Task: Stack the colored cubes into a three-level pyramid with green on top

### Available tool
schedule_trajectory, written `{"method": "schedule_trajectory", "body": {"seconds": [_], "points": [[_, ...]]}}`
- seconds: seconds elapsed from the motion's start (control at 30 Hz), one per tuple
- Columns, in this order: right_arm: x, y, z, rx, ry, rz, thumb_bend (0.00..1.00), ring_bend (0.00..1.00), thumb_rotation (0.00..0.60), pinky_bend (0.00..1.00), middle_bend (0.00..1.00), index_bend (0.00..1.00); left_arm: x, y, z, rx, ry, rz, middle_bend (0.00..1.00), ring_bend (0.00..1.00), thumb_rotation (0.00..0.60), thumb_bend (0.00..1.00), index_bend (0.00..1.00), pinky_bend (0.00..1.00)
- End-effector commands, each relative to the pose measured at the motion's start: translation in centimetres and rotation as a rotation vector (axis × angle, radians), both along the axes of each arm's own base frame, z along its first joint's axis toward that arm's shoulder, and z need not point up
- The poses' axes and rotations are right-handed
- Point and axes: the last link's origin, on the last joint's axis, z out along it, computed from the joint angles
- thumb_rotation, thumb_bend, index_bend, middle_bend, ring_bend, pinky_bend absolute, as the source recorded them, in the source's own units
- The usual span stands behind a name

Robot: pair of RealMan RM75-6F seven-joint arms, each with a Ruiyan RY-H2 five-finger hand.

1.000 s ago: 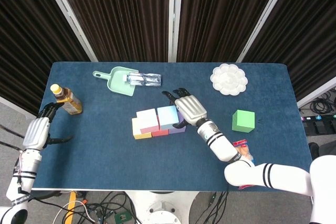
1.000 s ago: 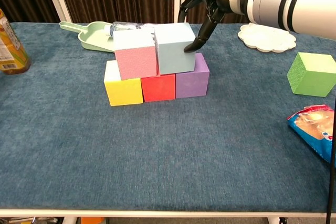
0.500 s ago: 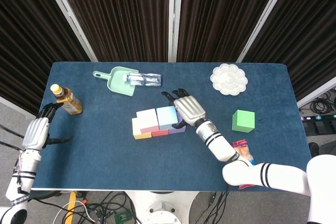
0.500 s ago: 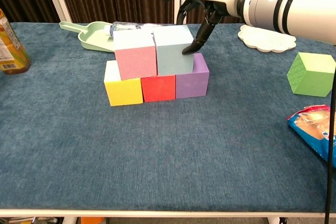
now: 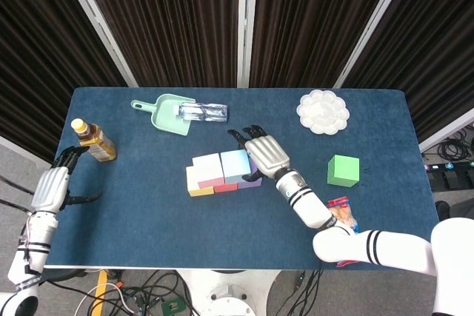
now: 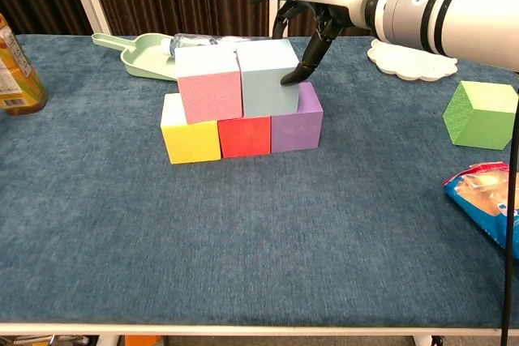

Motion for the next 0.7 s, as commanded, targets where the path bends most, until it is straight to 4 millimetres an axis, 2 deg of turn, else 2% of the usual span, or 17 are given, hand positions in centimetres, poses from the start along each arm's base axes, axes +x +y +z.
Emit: {"method": "schedule_trajectory", "body": {"seconds": [0.03,0.17,0.3,0.7], "points": [[0.03,0.02,0.04,0.003,-0.002,0.001,0.13,0.03,0.6,0.0,0.33,0.0,0.02,0.03,0.0,0.0,0.0,0.0,0.09,0.03,0.6,0.04,0.11,0.14],[0.09,0.06,0.19,0.012,-0.007,0.008,0.09,0.0,0.6,0.0,0.2,0.0,0.05,0.03,0.05,0.003,-0.004,-0.001,0.09,0.03,0.6,0.04,0.11,0.14],[0.01,0.16,0.23,0.027,-0.006,0.01,0.05,0.0,0.6,0.0,0.15,0.0,-0.01,-0.05,0.05,0.002,-0.005,0.001,0.09,0.03,0.6,0.04,0.11,0.14],[0.5,0.54,0.81,0.035,-0.051,0.022,0.01,0.0,0.6,0.0,0.12,0.0,0.2,-0.06,0.03,0.003,-0.007,-0.005,0.09,0.03,0.6,0.04,0.11,0.14]]}}
